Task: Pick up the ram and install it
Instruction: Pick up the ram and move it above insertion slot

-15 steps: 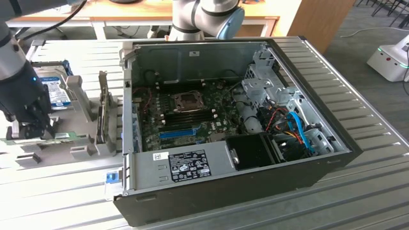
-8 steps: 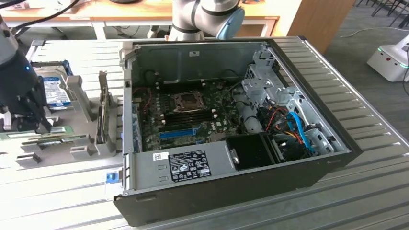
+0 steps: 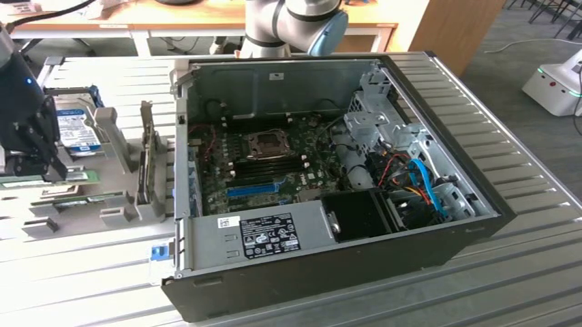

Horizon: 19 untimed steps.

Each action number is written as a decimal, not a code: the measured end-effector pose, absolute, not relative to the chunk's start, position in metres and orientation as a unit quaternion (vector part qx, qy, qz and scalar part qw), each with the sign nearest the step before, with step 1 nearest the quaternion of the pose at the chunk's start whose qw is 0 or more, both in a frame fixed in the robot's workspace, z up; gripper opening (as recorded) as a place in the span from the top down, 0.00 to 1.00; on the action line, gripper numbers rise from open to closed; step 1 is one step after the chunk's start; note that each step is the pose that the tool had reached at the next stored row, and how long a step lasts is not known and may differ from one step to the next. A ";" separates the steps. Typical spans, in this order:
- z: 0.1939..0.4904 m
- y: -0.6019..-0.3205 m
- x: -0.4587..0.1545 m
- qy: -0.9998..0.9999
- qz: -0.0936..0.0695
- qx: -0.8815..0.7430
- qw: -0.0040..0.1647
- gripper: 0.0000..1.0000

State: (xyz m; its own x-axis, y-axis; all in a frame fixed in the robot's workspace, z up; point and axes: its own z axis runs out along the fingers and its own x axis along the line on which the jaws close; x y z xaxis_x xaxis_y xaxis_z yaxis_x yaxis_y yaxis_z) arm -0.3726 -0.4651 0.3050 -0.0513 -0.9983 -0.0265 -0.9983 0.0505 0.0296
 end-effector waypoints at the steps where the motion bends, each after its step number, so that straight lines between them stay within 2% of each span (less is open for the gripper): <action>1: 0.307 -0.465 -0.373 -0.725 -0.020 0.689 0.001 0.88; 19: 0.345 -0.465 -0.373 -0.725 -0.020 0.689 0.001 0.88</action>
